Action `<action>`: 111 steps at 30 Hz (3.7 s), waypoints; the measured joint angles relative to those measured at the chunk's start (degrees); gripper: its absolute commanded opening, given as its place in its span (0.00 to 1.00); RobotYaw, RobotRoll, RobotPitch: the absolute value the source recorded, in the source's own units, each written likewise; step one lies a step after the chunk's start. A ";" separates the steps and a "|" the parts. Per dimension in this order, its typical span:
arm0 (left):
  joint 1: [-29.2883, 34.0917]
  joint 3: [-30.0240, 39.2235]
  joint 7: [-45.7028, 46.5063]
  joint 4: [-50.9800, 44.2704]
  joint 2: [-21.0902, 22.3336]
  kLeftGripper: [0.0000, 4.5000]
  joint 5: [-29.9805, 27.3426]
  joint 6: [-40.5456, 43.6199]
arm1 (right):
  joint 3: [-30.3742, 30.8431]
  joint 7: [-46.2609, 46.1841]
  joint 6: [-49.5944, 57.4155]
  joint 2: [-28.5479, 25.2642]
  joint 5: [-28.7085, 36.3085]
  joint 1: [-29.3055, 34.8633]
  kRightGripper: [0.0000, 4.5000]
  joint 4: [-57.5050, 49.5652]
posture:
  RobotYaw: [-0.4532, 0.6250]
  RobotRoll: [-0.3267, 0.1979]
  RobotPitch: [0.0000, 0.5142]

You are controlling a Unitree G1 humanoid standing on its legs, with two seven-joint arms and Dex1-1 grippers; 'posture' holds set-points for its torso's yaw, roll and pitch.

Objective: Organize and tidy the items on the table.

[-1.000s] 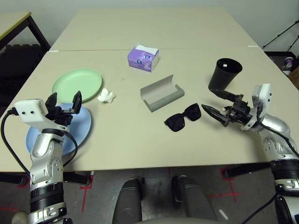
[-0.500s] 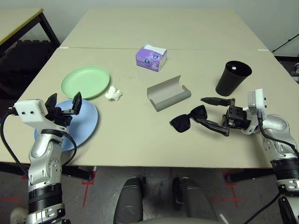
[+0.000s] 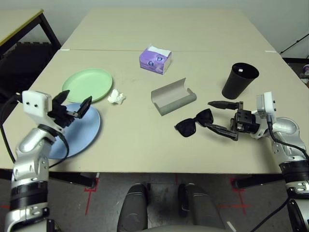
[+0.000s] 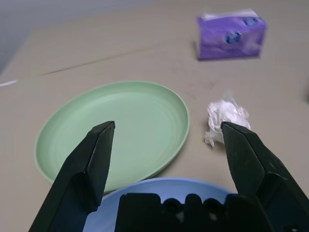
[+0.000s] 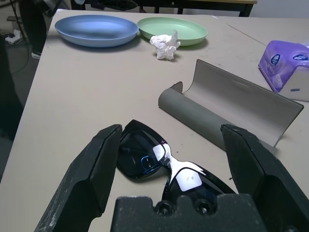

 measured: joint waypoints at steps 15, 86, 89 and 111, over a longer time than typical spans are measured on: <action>1.49 6.41 -5.73 8.19 7.41 0.99 -1.01 5.53 | 1.28 -0.35 1.19 0.34 0.08 0.73 1.00 -3.30 | 0.48 0.62 0.24; 6.18 7.48 -4.28 16.05 11.24 0.01 0.07 17.45 | 1.51 -2.70 3.94 0.17 0.66 2.40 1.00 -9.46 | 0.44 0.62 0.24; 6.18 7.54 -4.29 16.14 11.24 0.01 0.04 17.45 | 1.51 -2.73 3.94 0.17 0.66 2.40 1.00 -9.49 | 0.45 0.62 0.24; 17.09 21.35 -6.15 7.89 11.12 0.01 -11.30 34.66 | 1.51 -2.56 3.76 0.13 0.56 2.55 1.00 -8.98 | 0.47 0.62 0.24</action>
